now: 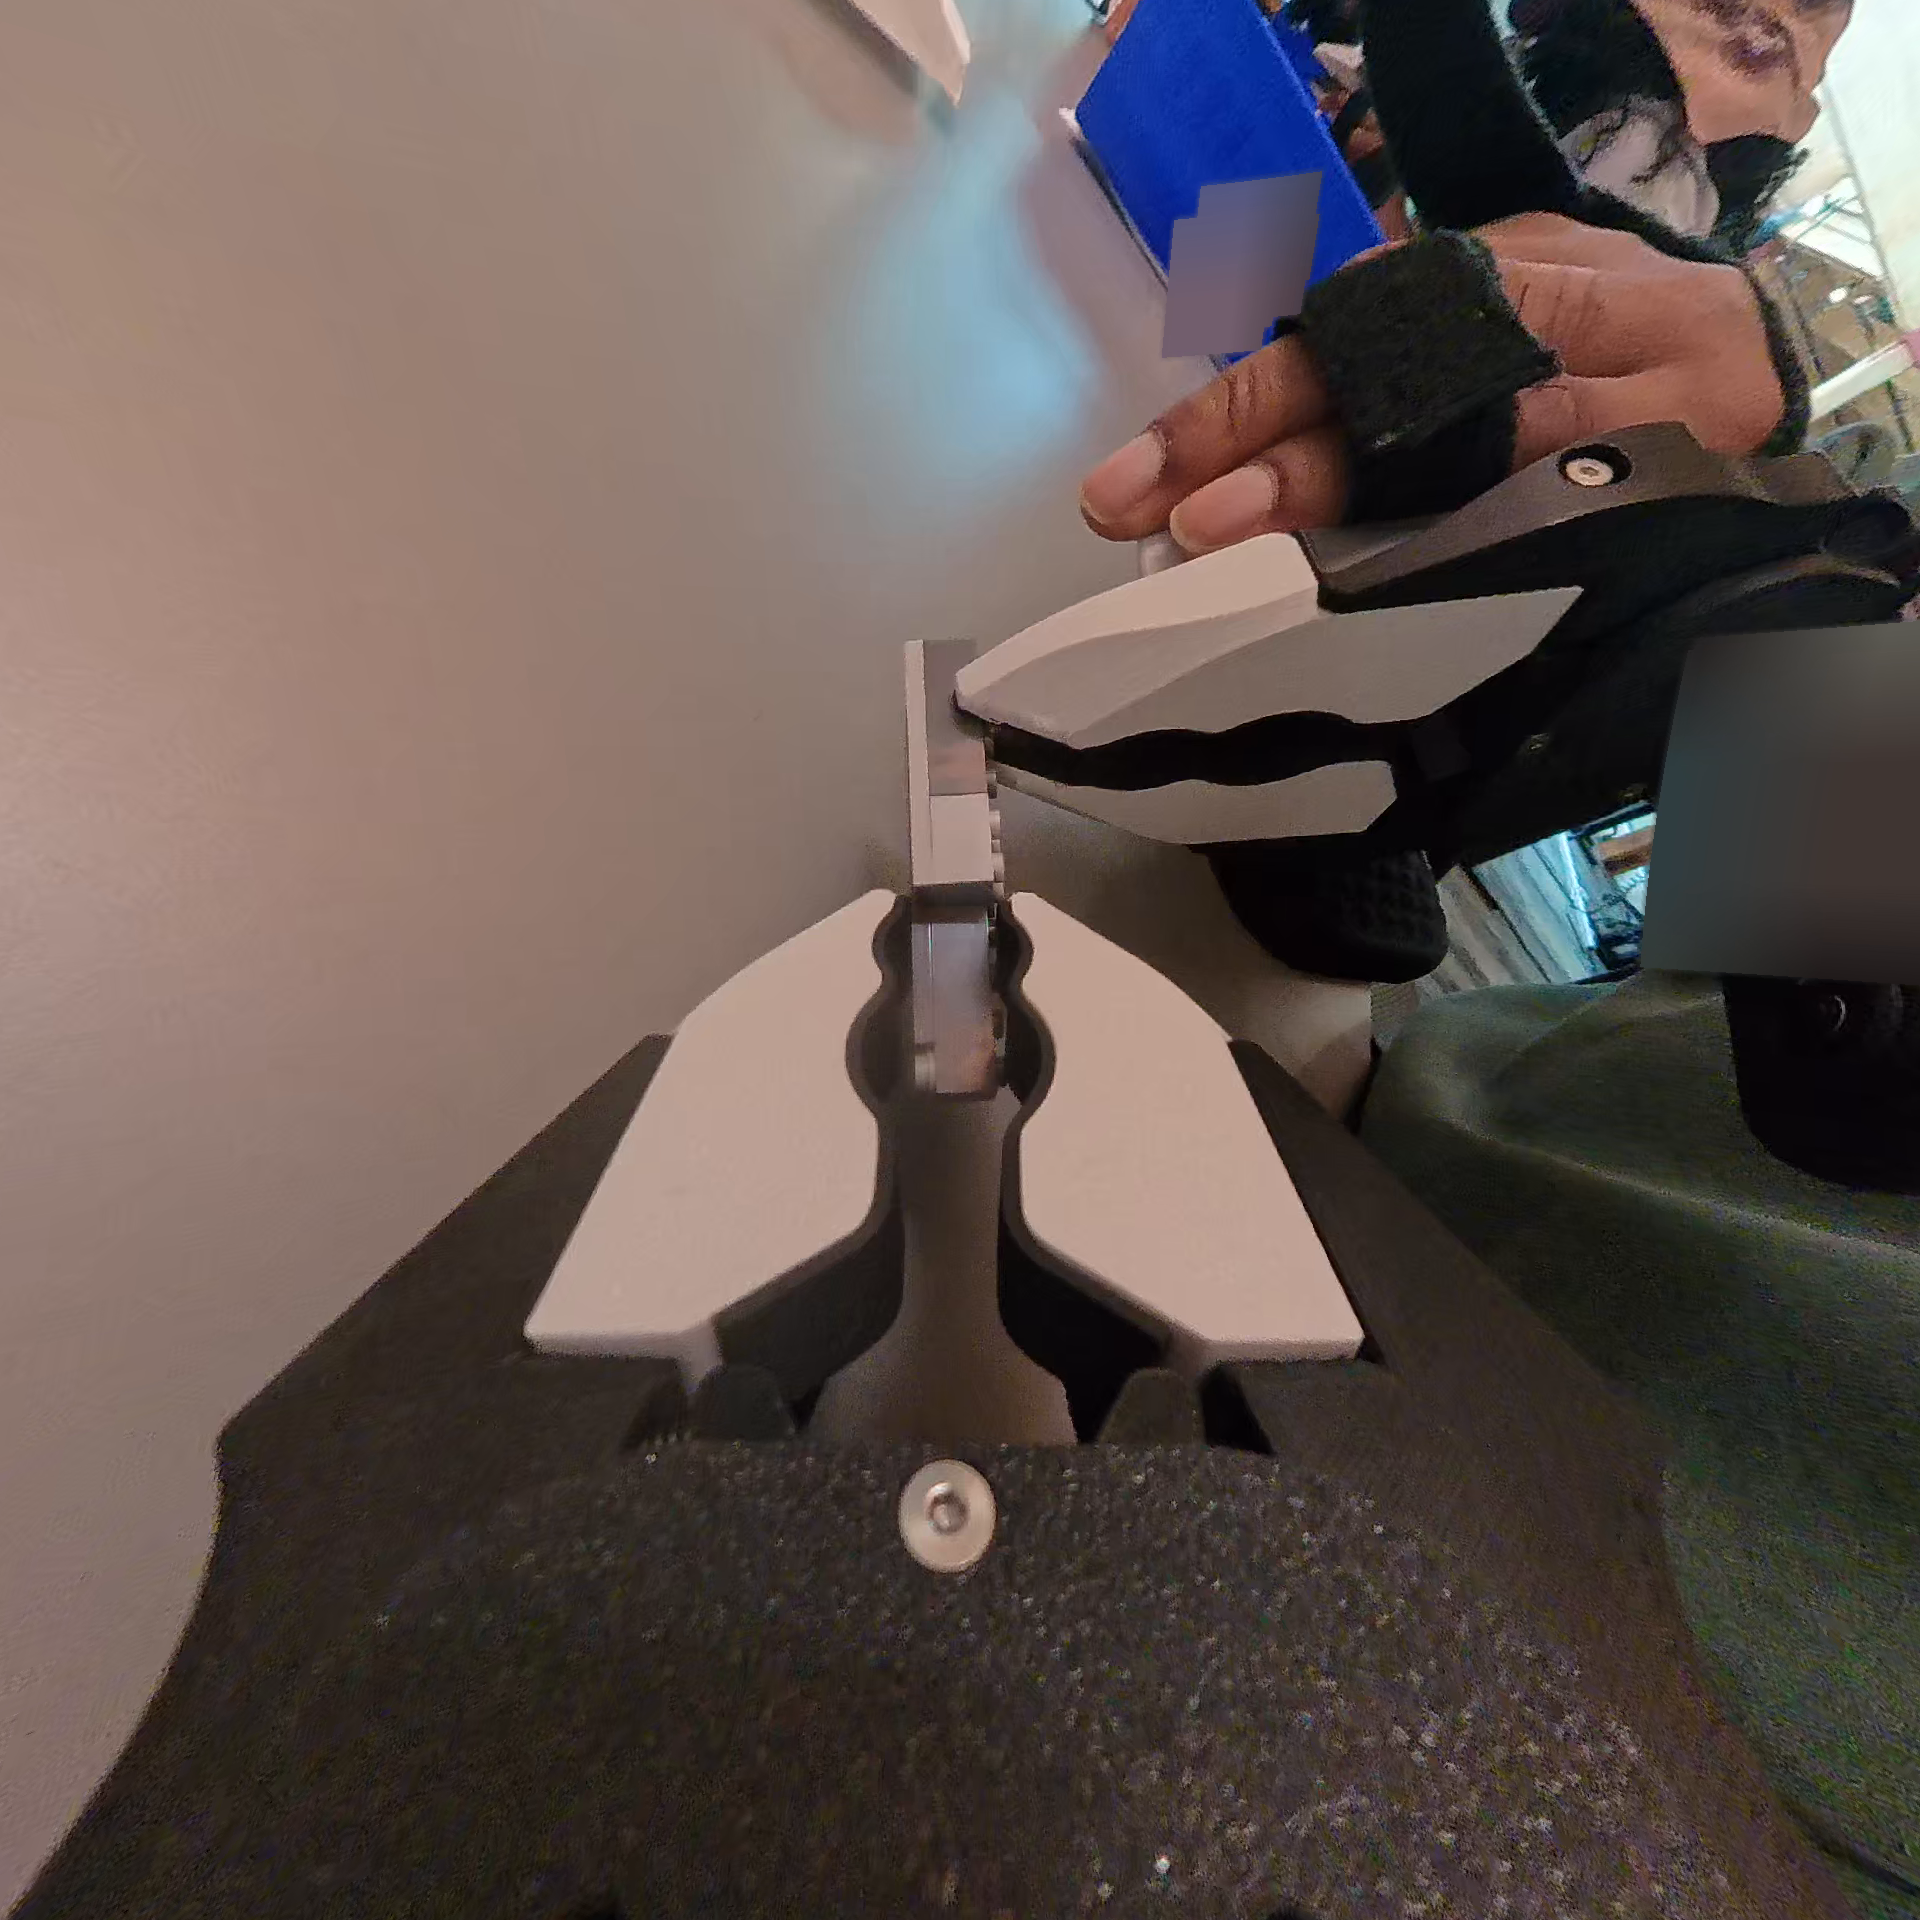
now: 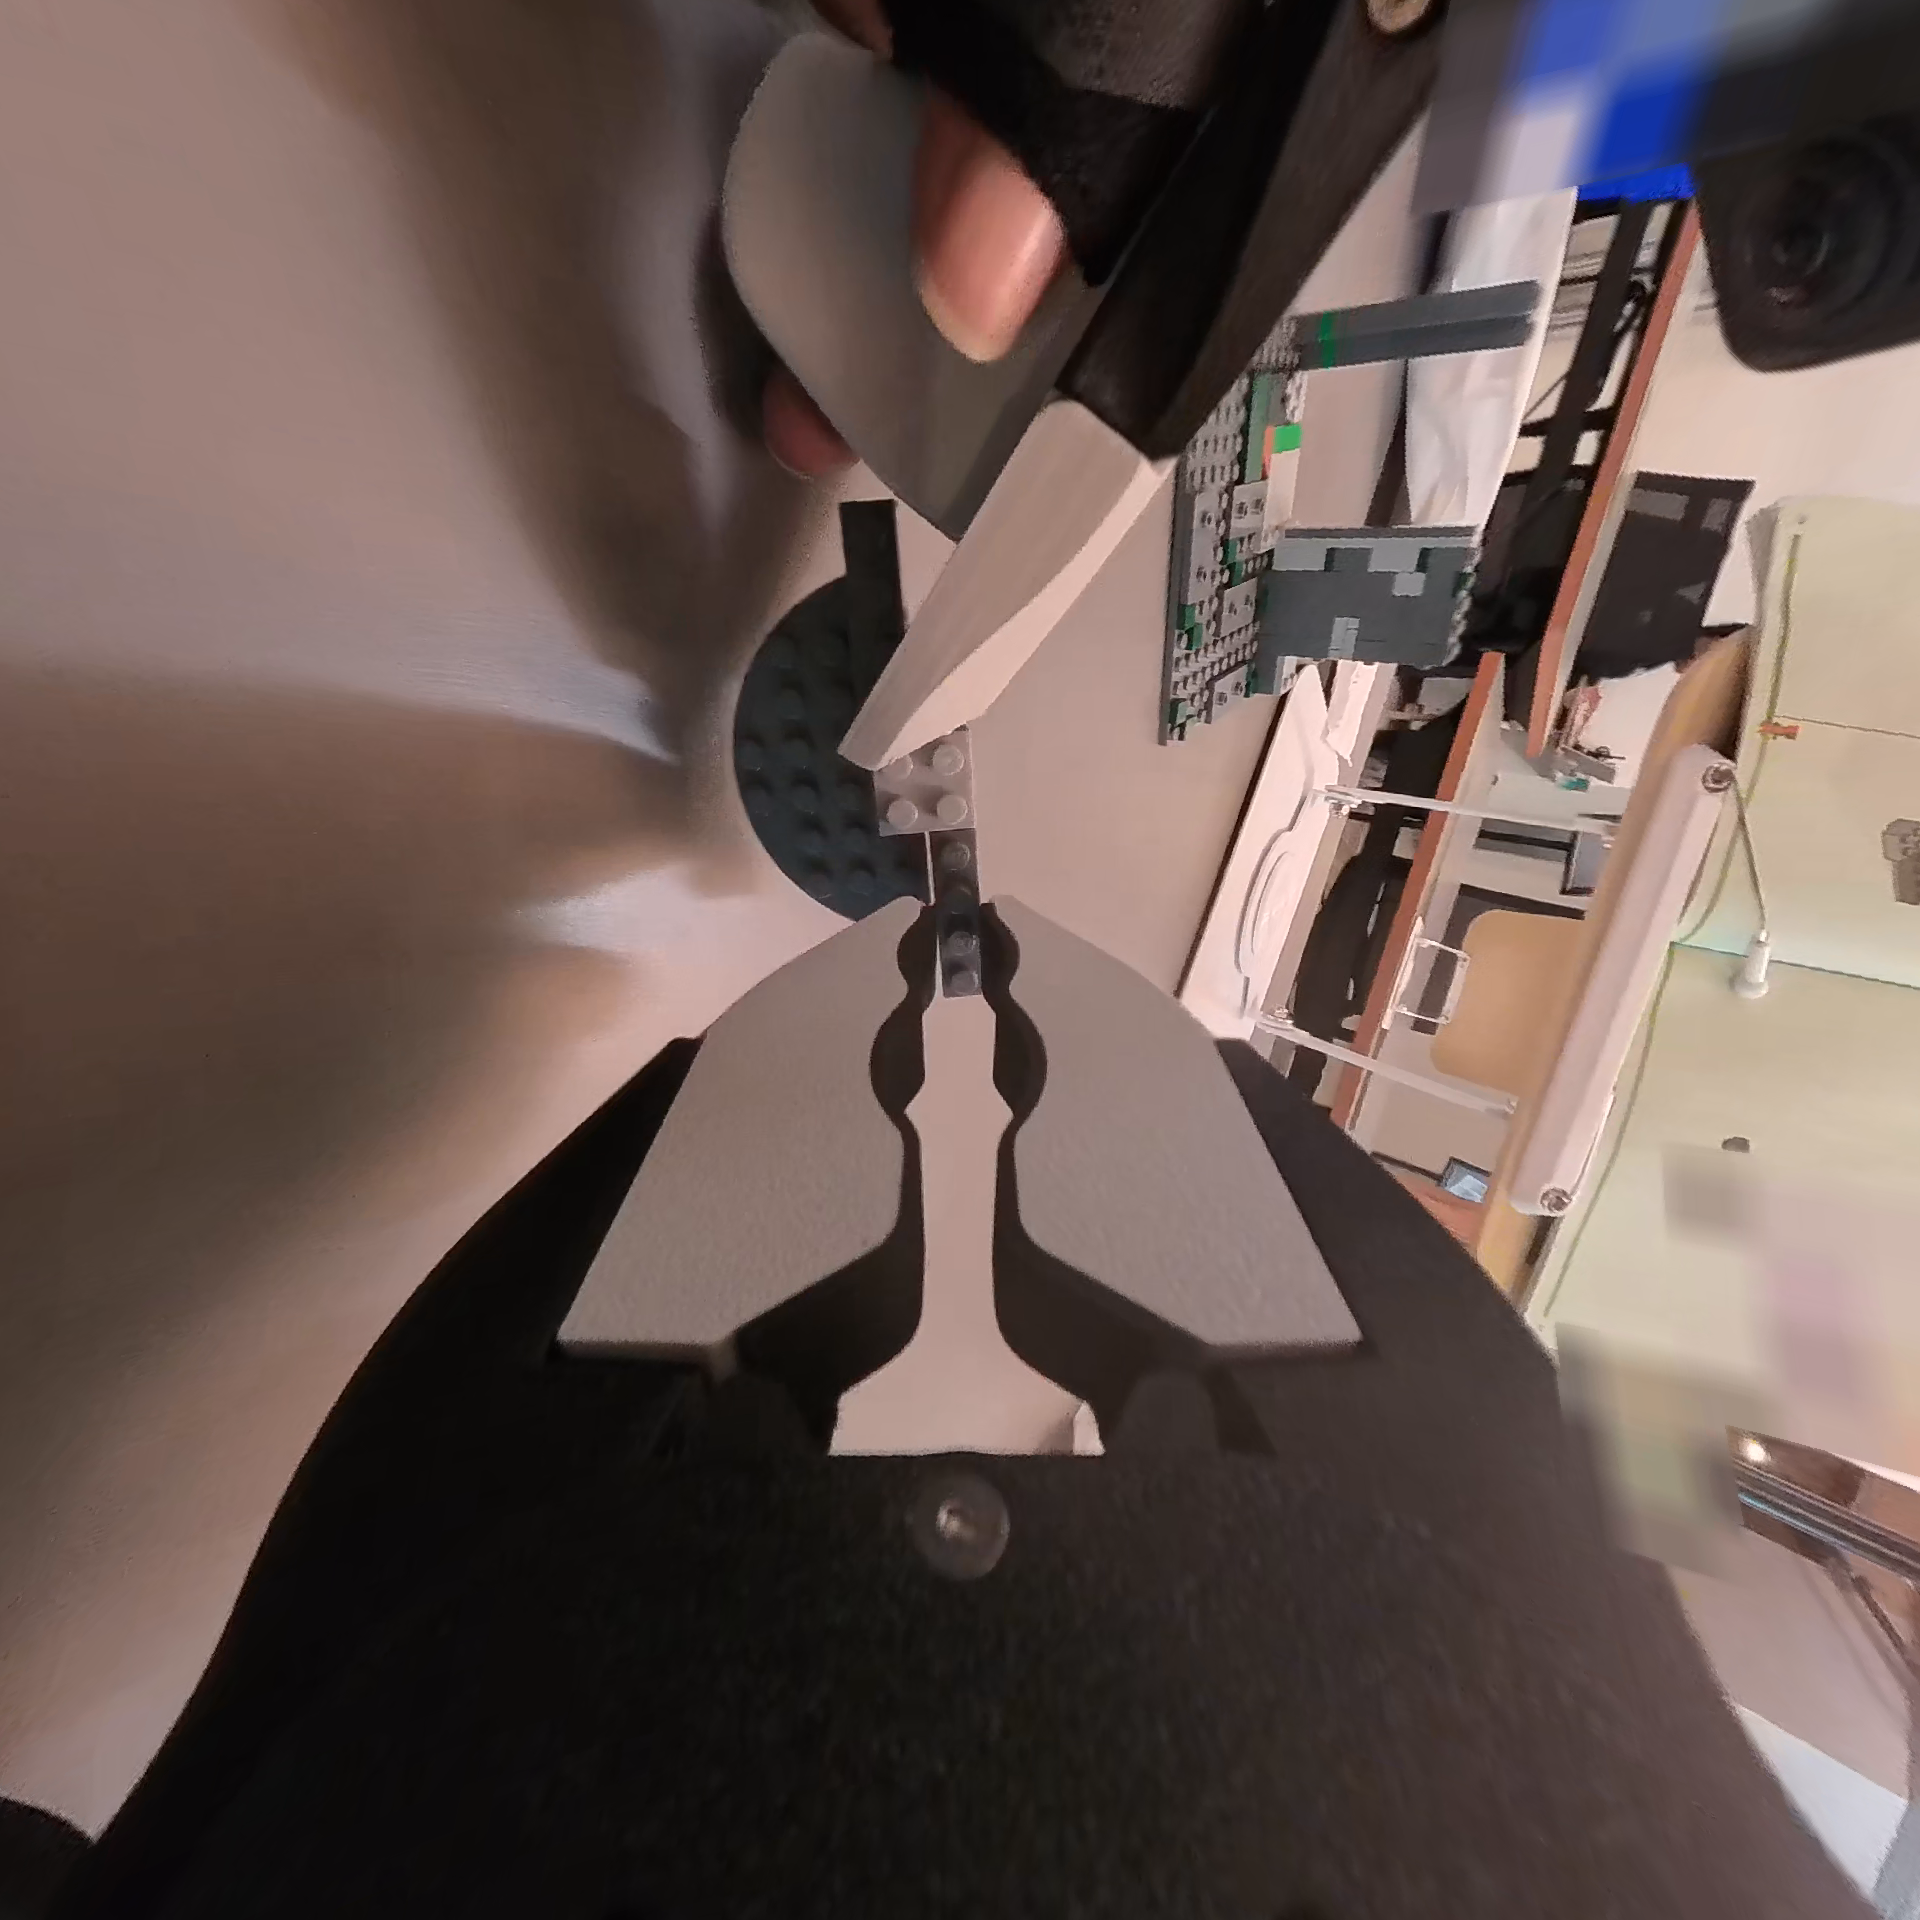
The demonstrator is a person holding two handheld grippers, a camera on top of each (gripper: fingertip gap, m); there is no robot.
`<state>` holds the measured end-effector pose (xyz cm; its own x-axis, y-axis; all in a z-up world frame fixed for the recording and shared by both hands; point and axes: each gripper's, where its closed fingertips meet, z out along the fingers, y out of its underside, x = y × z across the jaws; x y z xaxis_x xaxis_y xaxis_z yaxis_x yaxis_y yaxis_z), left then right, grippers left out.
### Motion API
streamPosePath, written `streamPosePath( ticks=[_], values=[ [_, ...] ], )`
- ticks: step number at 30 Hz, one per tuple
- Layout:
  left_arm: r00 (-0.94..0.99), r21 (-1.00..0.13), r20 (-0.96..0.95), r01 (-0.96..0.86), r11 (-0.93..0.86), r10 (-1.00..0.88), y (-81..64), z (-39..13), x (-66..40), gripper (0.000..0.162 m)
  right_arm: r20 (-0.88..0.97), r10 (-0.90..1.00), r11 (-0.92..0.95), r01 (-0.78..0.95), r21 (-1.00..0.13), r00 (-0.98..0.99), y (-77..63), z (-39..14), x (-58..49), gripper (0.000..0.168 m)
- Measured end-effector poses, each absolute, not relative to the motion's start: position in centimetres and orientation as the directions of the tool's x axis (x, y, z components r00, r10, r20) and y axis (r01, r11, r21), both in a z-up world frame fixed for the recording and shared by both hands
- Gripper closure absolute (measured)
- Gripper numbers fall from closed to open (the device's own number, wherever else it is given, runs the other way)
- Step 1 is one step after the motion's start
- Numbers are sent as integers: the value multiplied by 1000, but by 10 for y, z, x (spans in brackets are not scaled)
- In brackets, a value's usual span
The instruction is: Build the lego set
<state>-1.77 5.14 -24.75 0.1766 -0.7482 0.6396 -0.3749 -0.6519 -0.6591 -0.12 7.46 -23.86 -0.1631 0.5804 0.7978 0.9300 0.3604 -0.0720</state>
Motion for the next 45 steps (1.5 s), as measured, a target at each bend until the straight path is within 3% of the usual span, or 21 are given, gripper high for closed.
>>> streamPosePath(
  ticks=[1,10,21,30,39,45],
  values=[
    [168,-669,637,-365,-648,-752,52,-245,-18,147,805,573,363,928,-79,-155,75,-236,-2,161],
    [116,-758,561,-326,-565,-819,51,-225,-16,147,801,595,382,900,-210,-65,75,-210,-2,159],
    [8,-679,706,-274,-681,-708,45,-214,-17,147,886,402,577,815,-47,-233,67,-199,-5,160],
    [-32,-613,781,-226,-757,-623,47,-209,-19,147,906,327,610,792,14,-268,65,-192,-6,161],
    [13,-794,570,-249,-555,-822,45,-200,-17,147,916,284,646,763,36,-284,63,-181,-6,161],
    [17,-816,533,-252,-520,-846,44,-199,-16,147,907,292,651,758,43,-303,61,-180,-5,160]
  ],
)
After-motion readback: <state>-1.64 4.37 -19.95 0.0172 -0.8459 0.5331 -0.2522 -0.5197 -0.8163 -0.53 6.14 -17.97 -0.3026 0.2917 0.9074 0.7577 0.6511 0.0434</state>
